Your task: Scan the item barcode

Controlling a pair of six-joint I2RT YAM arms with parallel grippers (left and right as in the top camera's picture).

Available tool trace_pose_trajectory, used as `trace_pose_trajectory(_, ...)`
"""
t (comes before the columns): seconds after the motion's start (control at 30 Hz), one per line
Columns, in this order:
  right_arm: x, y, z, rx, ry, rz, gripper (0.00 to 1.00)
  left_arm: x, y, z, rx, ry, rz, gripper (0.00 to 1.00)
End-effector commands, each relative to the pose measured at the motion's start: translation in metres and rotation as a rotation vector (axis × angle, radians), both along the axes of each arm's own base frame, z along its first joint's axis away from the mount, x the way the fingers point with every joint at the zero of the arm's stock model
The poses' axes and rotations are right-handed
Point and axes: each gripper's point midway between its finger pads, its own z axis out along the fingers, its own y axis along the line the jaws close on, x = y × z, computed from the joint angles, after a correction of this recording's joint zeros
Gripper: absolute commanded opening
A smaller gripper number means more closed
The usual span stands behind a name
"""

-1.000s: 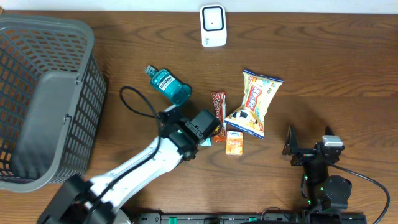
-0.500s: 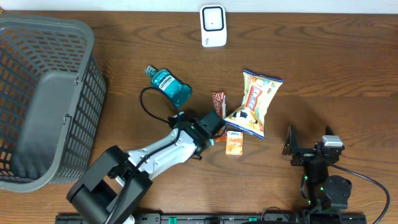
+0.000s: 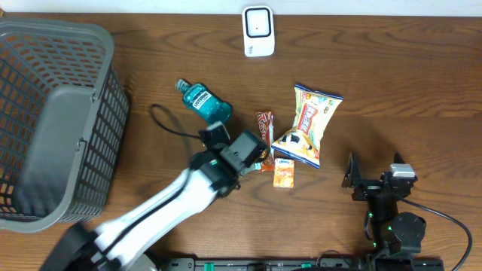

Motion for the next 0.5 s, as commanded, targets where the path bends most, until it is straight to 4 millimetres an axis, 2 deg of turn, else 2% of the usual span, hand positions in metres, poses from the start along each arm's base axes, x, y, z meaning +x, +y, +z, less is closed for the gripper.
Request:
trace_pose_trajectory(0.0, 0.000, 0.000, -0.001, -0.012, 0.004, 0.001, 0.99, 0.032, 0.007, 0.082, 0.055, -0.317, -0.086, 0.17)
trace_pose_trajectory(0.17, 0.000, 0.000, -0.001, -0.012, 0.004, 0.001, 0.99, 0.063, 0.021, 0.198, 0.018, -0.712, -0.089, 0.57)
trace_pose_trajectory(0.2, 0.000, 0.000, -0.001, -0.012, 0.004, 0.001, 0.99, 0.066, 0.024, 0.211, 0.013, -0.756, -0.081, 0.64)
trace_pose_trajectory(0.27, 0.000, 0.000, -0.001, -0.012, 0.004, 0.001, 0.99, 0.073, 0.036, 0.238, 0.013, -0.840, -0.055, 0.85)
trace_pose_trajectory(0.37, 0.000, 0.000, -0.001, -0.012, 0.004, 0.001, 0.99, 0.088, 0.062, 0.271, 0.071, -0.932, -0.007, 0.99)
trace_pose_trajectory(0.47, 0.000, 0.000, -0.001, -0.012, 0.004, 0.001, 0.99, 0.098, 0.088, 0.290, 0.160, -0.966, 0.026, 0.98)
